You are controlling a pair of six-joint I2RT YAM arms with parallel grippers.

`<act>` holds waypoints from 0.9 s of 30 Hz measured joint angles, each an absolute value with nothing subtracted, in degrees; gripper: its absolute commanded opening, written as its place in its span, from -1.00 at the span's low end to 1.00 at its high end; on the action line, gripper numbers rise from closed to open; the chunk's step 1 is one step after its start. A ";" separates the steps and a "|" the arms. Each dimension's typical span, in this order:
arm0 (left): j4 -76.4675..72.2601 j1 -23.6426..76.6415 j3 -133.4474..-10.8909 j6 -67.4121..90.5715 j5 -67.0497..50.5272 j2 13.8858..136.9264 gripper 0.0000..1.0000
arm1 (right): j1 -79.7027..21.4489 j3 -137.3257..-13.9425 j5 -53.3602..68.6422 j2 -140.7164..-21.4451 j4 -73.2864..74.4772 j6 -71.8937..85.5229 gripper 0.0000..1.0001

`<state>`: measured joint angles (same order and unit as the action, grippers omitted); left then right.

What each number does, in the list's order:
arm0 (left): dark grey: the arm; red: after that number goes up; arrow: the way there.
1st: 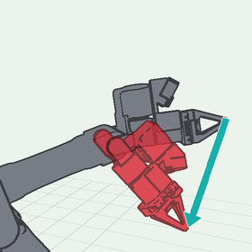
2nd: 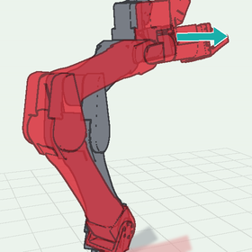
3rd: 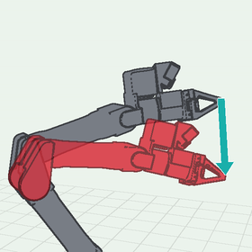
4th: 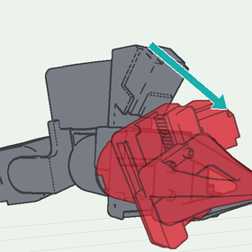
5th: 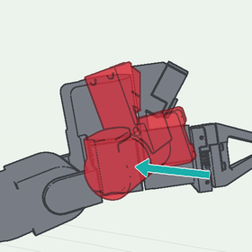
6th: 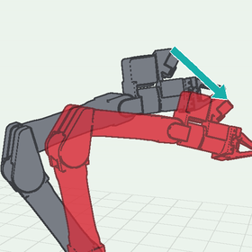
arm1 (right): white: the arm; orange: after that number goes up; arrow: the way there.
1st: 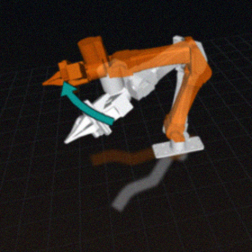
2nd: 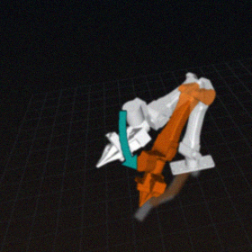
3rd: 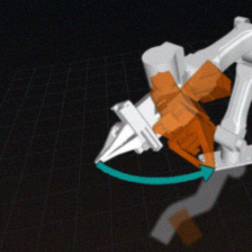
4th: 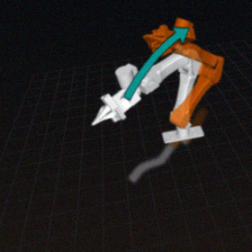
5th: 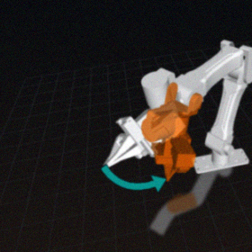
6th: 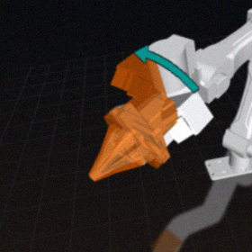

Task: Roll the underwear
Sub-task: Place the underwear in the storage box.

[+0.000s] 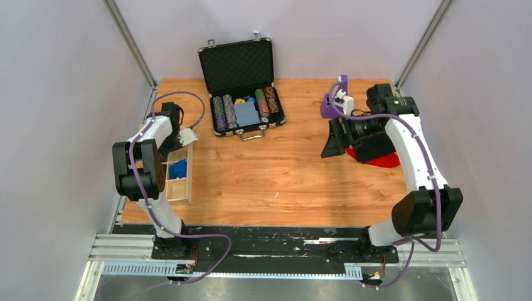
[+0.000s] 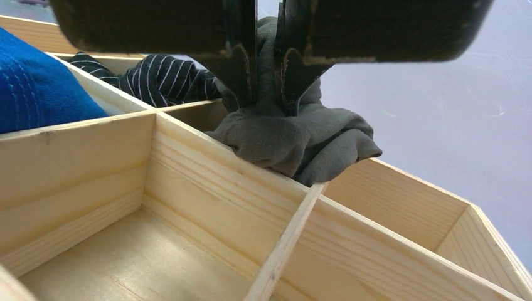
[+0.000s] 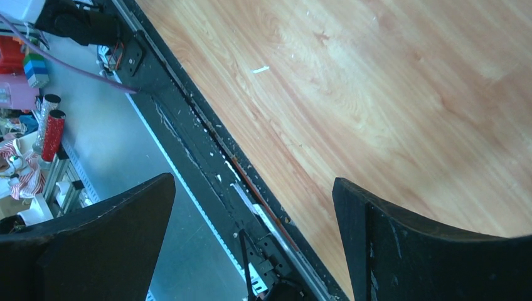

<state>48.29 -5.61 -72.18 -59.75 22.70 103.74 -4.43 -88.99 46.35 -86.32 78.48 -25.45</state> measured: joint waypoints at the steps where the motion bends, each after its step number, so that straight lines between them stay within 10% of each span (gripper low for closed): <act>1: 47.81 -5.72 -71.79 -60.18 22.31 103.39 -1.00 | -4.43 -87.66 46.28 -85.19 78.63 -25.69 1.00; 27: 51.68 -9.98 -83.29 -66.83 -4.99 109.30 -1.00 | -4.43 -79.02 31.24 -79.55 78.13 -26.24 1.00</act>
